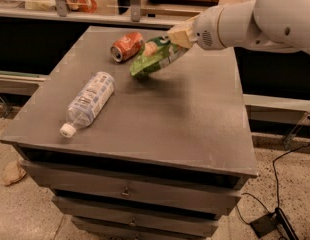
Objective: Pick green rice chip bag
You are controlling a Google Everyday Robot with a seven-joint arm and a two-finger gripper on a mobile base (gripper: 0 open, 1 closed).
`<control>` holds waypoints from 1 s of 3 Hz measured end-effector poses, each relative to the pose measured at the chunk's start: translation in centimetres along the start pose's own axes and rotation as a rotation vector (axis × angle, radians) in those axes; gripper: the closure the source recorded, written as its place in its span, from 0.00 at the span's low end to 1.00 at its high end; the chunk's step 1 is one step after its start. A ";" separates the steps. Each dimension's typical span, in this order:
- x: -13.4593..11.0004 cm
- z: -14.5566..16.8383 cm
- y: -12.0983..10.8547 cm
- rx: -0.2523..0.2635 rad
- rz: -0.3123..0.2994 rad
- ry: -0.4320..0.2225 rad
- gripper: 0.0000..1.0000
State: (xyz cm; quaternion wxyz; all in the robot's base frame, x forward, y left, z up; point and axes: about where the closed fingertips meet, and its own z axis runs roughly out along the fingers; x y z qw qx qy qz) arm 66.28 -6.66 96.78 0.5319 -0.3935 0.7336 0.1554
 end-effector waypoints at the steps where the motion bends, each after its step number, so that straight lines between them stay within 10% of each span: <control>1: 0.3 0.4 0.1 -0.018 0.041 0.034 0.12; 3: 0.3 0.5 0.3 -0.024 0.044 0.038 0.00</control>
Offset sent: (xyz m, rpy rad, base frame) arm 0.0012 0.0021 -0.0043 0.0034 0.0559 -0.0056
